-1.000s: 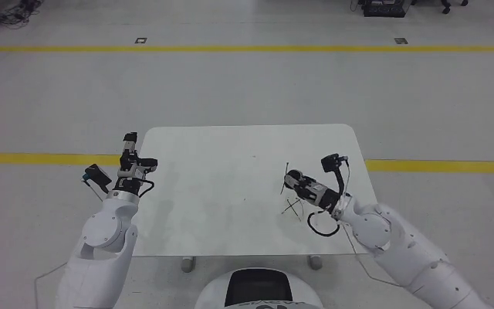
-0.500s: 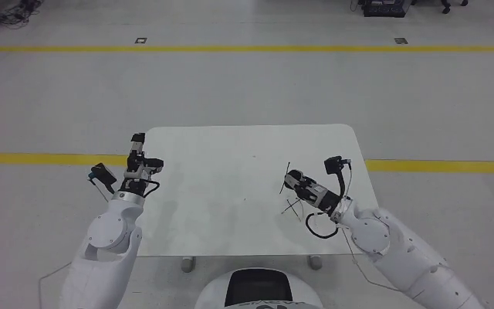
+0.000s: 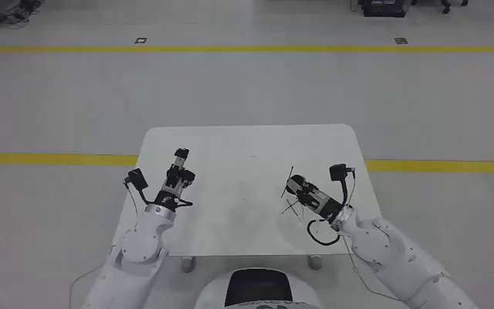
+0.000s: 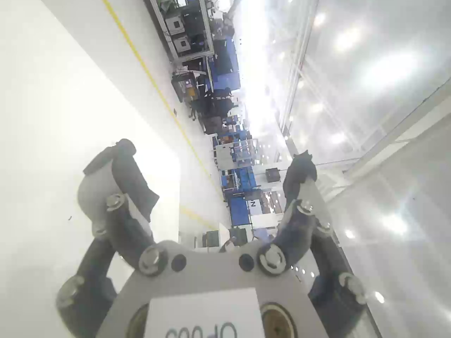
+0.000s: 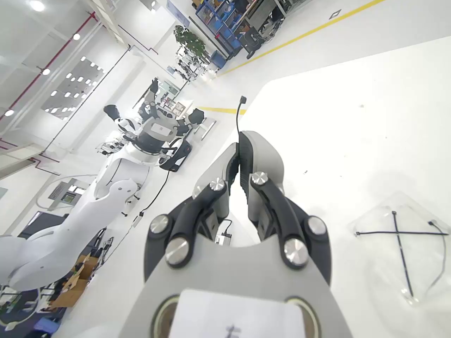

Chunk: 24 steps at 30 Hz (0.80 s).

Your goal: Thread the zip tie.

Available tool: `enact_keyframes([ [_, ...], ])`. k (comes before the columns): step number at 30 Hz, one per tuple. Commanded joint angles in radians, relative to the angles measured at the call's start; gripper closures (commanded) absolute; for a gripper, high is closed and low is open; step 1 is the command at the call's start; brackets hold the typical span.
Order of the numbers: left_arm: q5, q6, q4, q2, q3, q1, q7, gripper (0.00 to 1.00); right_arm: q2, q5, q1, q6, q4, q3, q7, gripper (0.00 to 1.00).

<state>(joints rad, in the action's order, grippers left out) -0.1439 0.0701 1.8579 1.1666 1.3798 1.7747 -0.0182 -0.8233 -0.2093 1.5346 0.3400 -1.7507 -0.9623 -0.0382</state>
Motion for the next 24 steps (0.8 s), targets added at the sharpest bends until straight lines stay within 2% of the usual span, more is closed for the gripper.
enact_keyframes([
  [1,-0.013,0.008,-0.003,0.001,-0.008,-0.003,0.029,0.00,-0.001,-0.001,0.000,-0.002,-0.001,-0.001,0.003,1.00],
  [4,0.020,0.017,-0.002,0.000,-0.032,-0.005,0.080,0.00,-0.009,-0.007,0.005,0.000,-0.007,0.002,0.031,1.00],
  [6,0.053,0.011,0.000,0.003,-0.075,-0.018,0.103,0.00,-0.015,-0.007,0.010,0.000,-0.005,0.004,0.055,1.00],
  [10,0.102,-0.010,-0.017,0.013,-0.167,-0.060,0.103,0.00,-0.024,0.005,0.018,0.000,0.008,0.002,0.079,1.00],
  [13,0.134,-0.023,-0.033,0.021,-0.212,-0.087,0.082,0.00,-0.027,0.021,0.021,0.000,0.014,0.001,0.071,1.00],
  [22,0.135,-0.022,-0.034,0.021,-0.214,-0.087,0.085,0.00,-0.027,0.022,0.022,-0.002,0.015,0.000,0.073,1.00],
  [24,0.145,-0.017,-0.040,0.020,-0.237,-0.092,0.132,0.00,-0.033,0.036,0.022,0.000,0.020,0.002,0.080,1.00],
])
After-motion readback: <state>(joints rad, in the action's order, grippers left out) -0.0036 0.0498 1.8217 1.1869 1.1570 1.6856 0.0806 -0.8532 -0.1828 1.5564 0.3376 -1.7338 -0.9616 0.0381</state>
